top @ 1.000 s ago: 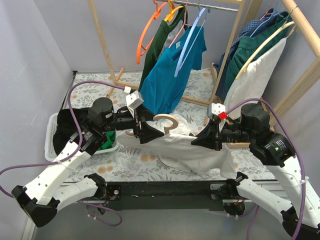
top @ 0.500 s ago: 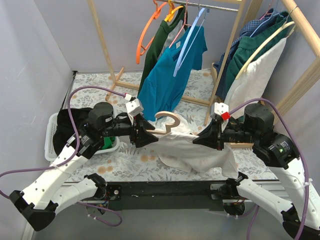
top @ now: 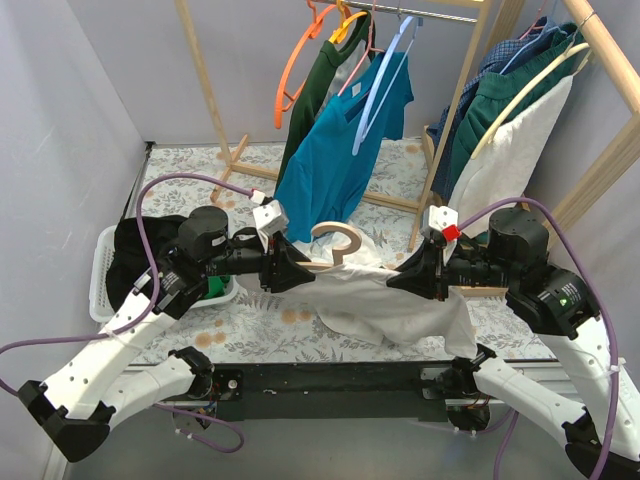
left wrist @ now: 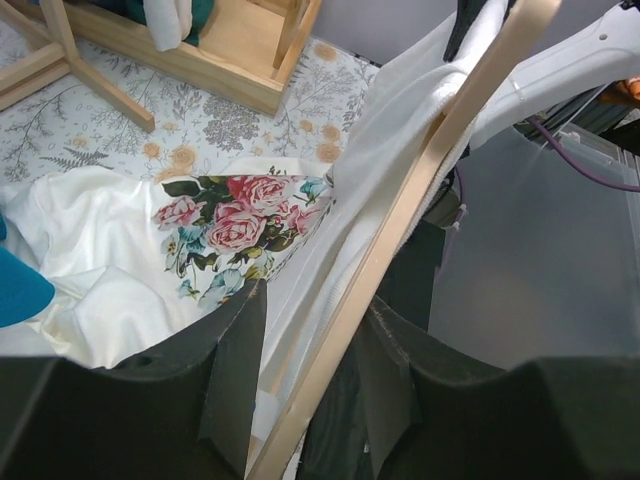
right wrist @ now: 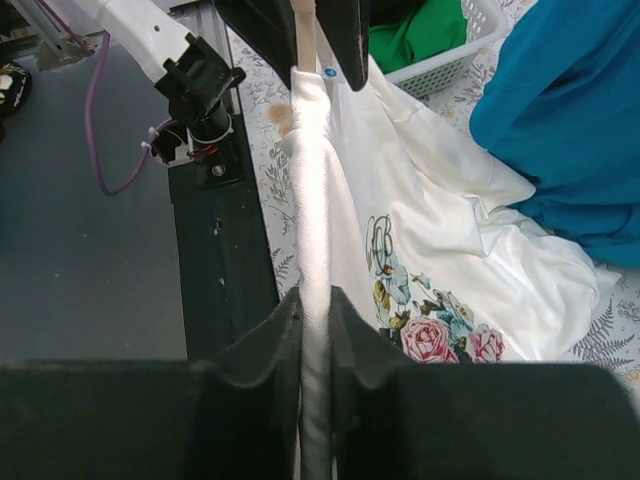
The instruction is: Remove the t-shirt from the hanger
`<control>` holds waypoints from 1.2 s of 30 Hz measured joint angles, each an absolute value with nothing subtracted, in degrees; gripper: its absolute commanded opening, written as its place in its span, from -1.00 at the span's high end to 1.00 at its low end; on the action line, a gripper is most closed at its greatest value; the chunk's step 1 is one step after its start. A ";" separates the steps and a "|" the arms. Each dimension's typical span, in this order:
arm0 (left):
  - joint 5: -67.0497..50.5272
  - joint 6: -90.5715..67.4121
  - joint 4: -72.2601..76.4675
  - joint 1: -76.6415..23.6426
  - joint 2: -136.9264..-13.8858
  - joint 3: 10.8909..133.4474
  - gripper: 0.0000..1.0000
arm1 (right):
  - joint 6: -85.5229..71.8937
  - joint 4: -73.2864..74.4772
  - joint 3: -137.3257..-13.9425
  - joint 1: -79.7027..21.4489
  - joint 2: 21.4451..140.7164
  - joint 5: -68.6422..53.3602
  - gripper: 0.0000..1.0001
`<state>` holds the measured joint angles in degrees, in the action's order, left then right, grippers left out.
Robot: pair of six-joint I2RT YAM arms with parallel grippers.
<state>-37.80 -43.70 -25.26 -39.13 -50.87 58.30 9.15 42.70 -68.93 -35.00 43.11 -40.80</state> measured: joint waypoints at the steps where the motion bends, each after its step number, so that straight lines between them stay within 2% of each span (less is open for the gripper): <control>1: -37.76 -43.68 -25.23 -39.13 -50.76 58.30 1.00 | 9.19 42.63 -68.93 -35.00 43.11 -40.73 0.04; 2: -37.56 -43.64 -25.45 -39.13 -50.59 58.30 1.00 | 9.04 42.28 -68.93 -35.00 43.09 -40.66 -0.21; 4: -36.97 -43.51 -26.15 -39.11 -50.39 58.28 1.00 | 9.21 40.88 -68.93 -35.00 42.89 -40.66 -0.39; 5: -36.80 -43.48 -26.37 -39.11 -50.39 58.28 1.00 | 9.06 40.25 -68.99 -35.00 42.85 -40.71 -0.42; 11: -36.91 -43.44 -27.46 -39.11 -50.68 57.84 1.00 | 9.21 35.64 -70.87 -35.03 44.86 -42.26 -0.50; 21: -37.52 -43.88 -27.40 -39.11 -51.59 57.82 1.00 | 7.18 22.04 -65.80 -36.67 52.25 -44.31 -0.47; 27: -37.91 -44.05 -27.33 -39.11 -51.66 57.82 1.00 | 5.04 15.84 -64.58 -42.44 54.28 -44.03 -0.23; 30: -37.91 -44.27 -27.11 -39.11 -51.66 57.82 1.00 | 4.38 13.39 -64.58 -45.39 54.92 -43.44 -0.01; 33: -37.91 -44.45 -26.74 -39.11 -51.66 57.80 1.00 | 3.88 11.92 -64.60 -47.53 55.66 -42.19 0.48; 34: -37.93 -44.49 -26.68 -39.11 -51.66 57.80 1.00 | 3.70 11.64 -64.60 -48.05 55.96 -41.69 0.74; 36: -38.15 -44.58 -26.74 -39.11 -51.66 57.76 1.00 | 3.57 11.33 -64.60 -48.84 56.69 -40.05 0.96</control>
